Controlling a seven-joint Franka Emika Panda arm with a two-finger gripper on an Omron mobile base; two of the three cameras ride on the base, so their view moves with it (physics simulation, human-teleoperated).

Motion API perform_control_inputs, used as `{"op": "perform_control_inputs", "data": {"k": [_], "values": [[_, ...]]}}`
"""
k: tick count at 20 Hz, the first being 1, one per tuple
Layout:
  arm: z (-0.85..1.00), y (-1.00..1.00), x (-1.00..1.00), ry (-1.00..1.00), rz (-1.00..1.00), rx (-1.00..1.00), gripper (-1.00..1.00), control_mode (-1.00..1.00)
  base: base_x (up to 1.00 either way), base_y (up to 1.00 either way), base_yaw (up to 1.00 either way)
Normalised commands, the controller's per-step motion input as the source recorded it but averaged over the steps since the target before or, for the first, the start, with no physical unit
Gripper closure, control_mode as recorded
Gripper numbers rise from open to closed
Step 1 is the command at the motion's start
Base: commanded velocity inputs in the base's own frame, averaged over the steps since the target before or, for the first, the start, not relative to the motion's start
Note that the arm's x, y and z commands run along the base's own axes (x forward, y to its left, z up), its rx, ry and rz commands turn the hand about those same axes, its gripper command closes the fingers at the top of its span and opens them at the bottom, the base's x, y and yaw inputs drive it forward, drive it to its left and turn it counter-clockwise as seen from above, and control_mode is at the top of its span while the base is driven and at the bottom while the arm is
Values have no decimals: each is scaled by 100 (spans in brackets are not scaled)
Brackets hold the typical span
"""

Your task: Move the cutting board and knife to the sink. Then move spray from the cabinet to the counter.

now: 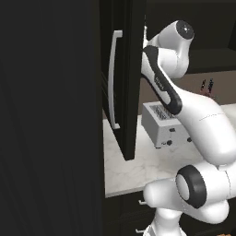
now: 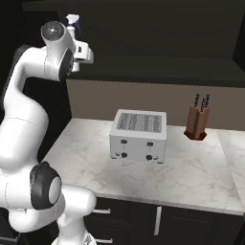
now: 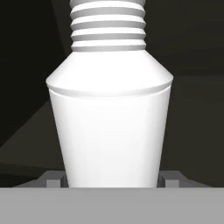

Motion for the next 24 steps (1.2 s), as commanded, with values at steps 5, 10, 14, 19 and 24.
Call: {"op": "perform_control_inputs", "data": {"k": [5,10,14,19,24], "values": [[5,-13,-51,0,4,2,100,-100,0,0,0],[0,-21,-56,0,17,1,100,-100,0,0,0],[0,-23,-58,0,27,0,100,-100,0,0,0],[-3,-23,-57,-1,29,0,100,-100,0,0,0],[-11,-21,-48,0,29,2,100,-100,0,0,0]]}}
